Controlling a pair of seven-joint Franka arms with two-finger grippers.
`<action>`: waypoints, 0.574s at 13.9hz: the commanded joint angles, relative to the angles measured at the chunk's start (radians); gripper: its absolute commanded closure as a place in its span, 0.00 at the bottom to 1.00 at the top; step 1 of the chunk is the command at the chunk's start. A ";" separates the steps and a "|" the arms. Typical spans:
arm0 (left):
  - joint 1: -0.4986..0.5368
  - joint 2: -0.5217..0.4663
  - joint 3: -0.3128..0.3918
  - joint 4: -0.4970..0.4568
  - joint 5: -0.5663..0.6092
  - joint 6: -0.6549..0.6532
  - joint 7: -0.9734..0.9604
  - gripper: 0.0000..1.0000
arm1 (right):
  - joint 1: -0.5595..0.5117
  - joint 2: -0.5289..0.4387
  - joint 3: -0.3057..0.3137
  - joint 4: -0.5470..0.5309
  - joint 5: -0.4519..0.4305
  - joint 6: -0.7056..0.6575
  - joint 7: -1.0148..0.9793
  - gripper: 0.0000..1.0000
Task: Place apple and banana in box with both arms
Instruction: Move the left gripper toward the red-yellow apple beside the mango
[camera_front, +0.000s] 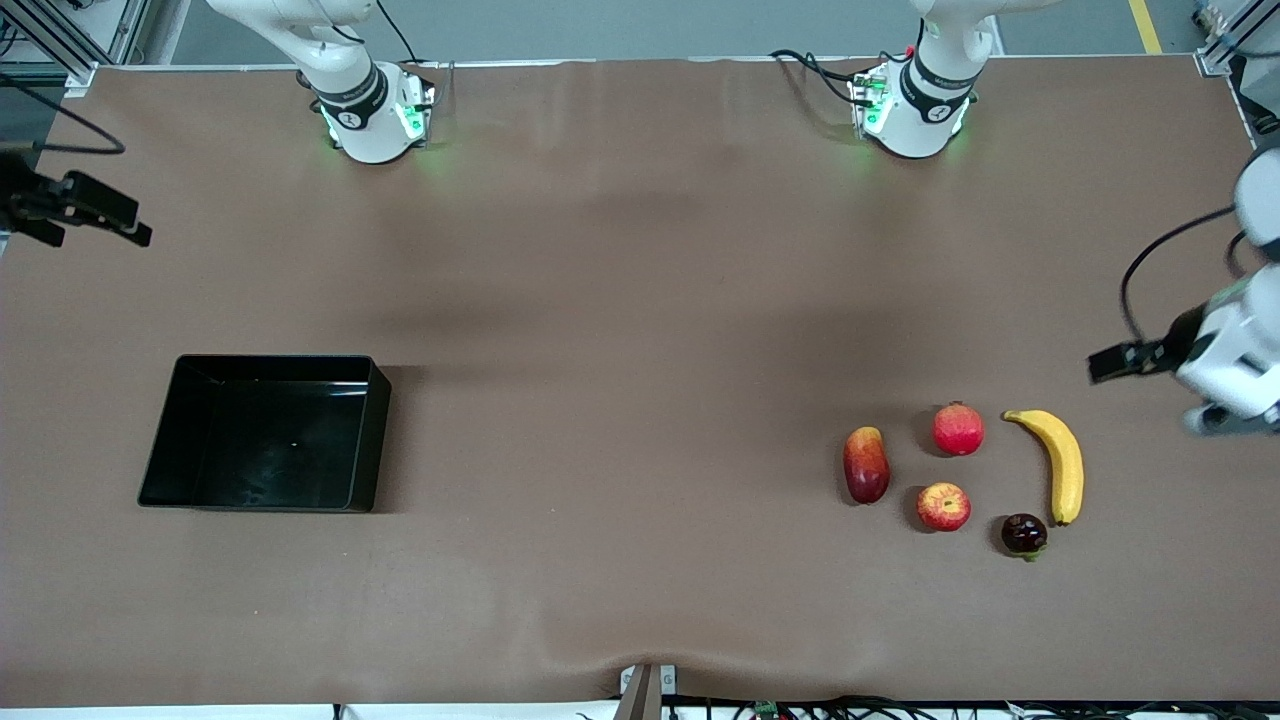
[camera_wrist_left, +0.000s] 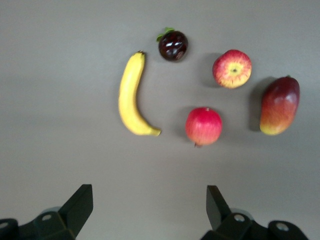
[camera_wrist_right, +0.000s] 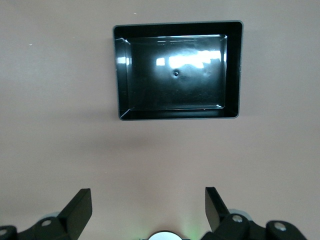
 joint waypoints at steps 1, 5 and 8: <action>-0.001 -0.002 -0.002 -0.137 -0.001 0.171 -0.002 0.00 | -0.047 0.041 0.010 0.019 0.000 -0.002 0.004 0.00; -0.008 0.022 -0.002 -0.274 -0.065 0.347 0.001 0.00 | -0.056 0.055 0.010 0.025 0.006 -0.003 -0.001 0.00; -0.008 0.058 -0.002 -0.272 -0.070 0.383 0.001 0.00 | -0.056 0.057 0.010 0.025 0.006 -0.005 -0.001 0.00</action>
